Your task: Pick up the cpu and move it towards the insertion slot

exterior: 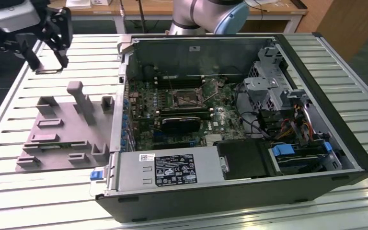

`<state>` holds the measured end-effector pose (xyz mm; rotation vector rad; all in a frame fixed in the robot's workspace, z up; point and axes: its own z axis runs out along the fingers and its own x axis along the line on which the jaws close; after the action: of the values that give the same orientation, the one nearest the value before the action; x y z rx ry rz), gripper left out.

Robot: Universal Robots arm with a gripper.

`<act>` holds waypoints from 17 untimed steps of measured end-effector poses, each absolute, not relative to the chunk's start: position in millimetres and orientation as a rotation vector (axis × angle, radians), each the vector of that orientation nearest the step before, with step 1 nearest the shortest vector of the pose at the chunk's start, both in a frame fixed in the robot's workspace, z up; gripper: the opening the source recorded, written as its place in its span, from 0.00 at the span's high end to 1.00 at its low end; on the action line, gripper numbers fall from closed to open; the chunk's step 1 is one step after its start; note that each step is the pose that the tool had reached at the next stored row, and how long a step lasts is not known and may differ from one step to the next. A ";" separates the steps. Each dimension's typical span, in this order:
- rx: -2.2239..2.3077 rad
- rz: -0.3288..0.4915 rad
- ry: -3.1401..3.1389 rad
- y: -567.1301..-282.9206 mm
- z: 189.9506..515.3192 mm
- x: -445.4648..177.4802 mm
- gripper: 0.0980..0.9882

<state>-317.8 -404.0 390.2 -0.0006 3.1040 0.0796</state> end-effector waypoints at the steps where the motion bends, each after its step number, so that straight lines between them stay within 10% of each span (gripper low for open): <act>1: 0.000 0.080 3.106 -404.0 390.2 -313.3 0.51; 17: 0.001 0.081 3.142 -404.0 390.3 -240.5 0.51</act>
<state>-240.5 -404.0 390.3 0.0011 3.1423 0.0805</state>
